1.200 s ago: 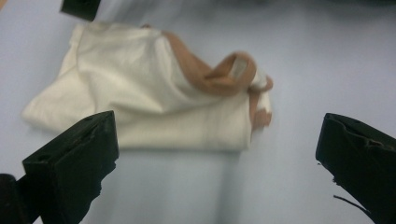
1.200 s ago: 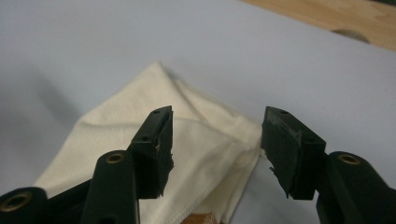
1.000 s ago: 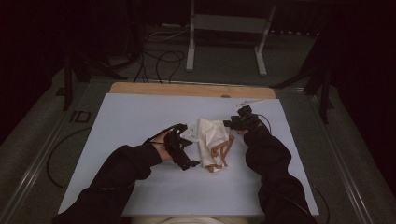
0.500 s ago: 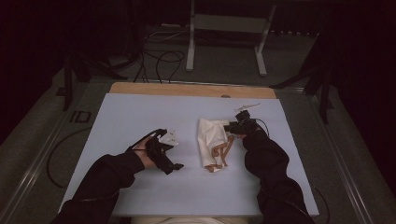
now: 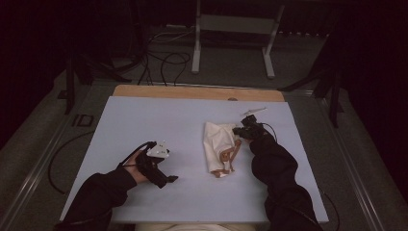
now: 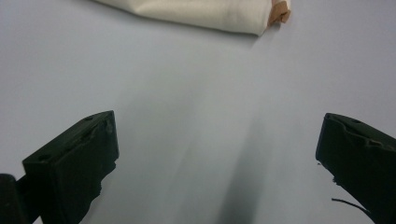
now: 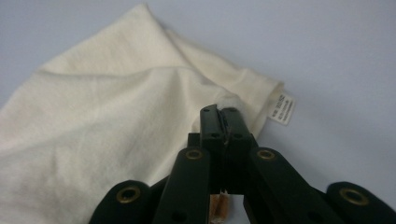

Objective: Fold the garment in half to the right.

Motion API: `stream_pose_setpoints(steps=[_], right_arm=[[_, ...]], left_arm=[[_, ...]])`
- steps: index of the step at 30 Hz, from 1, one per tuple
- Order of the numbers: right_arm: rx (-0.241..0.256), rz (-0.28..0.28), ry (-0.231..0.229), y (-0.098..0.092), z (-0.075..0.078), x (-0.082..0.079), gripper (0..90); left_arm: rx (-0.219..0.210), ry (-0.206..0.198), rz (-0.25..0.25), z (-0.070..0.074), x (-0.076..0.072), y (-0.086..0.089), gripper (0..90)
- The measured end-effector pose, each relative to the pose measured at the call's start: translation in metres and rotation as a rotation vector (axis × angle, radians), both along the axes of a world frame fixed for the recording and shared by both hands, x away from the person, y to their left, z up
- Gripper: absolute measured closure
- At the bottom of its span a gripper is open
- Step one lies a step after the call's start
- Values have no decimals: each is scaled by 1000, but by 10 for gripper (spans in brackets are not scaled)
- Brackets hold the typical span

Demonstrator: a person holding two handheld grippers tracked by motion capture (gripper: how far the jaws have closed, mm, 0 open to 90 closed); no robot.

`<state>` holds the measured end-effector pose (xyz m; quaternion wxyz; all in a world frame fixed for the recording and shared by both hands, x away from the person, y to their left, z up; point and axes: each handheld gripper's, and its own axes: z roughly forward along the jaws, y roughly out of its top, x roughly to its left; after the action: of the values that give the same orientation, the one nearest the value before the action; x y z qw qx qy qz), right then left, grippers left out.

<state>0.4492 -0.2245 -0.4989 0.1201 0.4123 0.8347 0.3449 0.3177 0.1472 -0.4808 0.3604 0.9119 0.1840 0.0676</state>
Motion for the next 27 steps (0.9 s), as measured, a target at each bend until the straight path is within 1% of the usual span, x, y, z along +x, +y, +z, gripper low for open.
stream_pose_setpoints(steps=[1, 2, 3, 4, 5, 6, 7, 8, 9, 10, 11, 12, 13, 14, 15, 16, 17, 18, 21, 22, 23, 24, 25, 26, 27], right_arm=[[-1, -2, -8, 0, 1, 0, 900], [4, -3, -15, -1, 4, 0, 900], [4, -3, -15, -1, 4, 0, 900], [2, -10, -39, -1, 8, 0, 900], [2, -10, -39, -1, 8, 0, 900], [8, -12, -51, -1, 13, 0, 900], [8, -12, -51, -1, 13, 0, 900], [9, -16, -59, -1, 16, 1, 900], [13, -16, -62, -1, 18, 1, 900], [9, -20, -73, -2, 20, 2, 900], [9, -20, -73, -2, 20, 2, 900], [9, -28, -82, -3, 24, 4, 900], [9, -28, -82, -3, 24, 4, 900], [11, -38, -95, -5, 28, 6, 900], [11, -38, -95, -5, 28, 6, 900], [15, -48, -103, -7, 32, 9, 900], [15, -48, -103, -7, 32, 9, 900], [7, -62, -100, -9, 32, 11, 900], [3, -67, -90, -10, 30, 12, 900], [-15, -77, -78, -12, 26, 14, 900], [-15, -77, -78, -12, 26, 14, 900], [-30, -86, -59, -13, 21, 16, 900], [-30, -86, -59, -13, 21, 16, 900], [-32, -94, -40, -14, 16, 18, 900], [-40, -96, -39, -15, 14, 19, 900]], left_arm=[[0, 0, 0, 0, 0, 0, 2], [-13, 6, 13, -2, -2, 6, 2], [-13, 6, 13, -2, -2, 6, 2], [-21, 4, 34, -5, -4, 12, 2], [-21, 4, 34, -5, -4, 12, 2], [-37, 4, 54, -7, -6, 18, 2], [-37, 4, 54, -7, -6, 18, 2], [-49, 3, 76, -9, -7, 24, 2], [-49, 3, 76, -9, -7, 24, 2], [-62, -3, 96, -9, -8, 29, 2], [-62, -3, 96, -9, -8, 29, 2], [-80, -7, 112, -8, -9, 34, 2], [-80, -7, 112, -8, -9, 34, 2], [-97, -16, 127, -7, -10, 39, 2], [-97, -16, 127, -7, -10, 39, 2], [-112, -17, 142, -7, -11, 43, 3], [-112, -17, 142, -7, -11, 43, 2], [-111, -15, 154, -8, -12, 46, 2], [-112, -16, 164, -10, -12, 48, 2], [-108, -16, 169, -12, -13, 50, 2], [-108, -16, 169, -12, -13, 50, 2], [-109, -11, 176, -14, -13, 52, 2], [-109, -11, 176, -14, -13, 52, 2], [-114, -10, 186, -15, -13, 54, 2], [-114, -10, 186, -15, -13, 54, 2]])
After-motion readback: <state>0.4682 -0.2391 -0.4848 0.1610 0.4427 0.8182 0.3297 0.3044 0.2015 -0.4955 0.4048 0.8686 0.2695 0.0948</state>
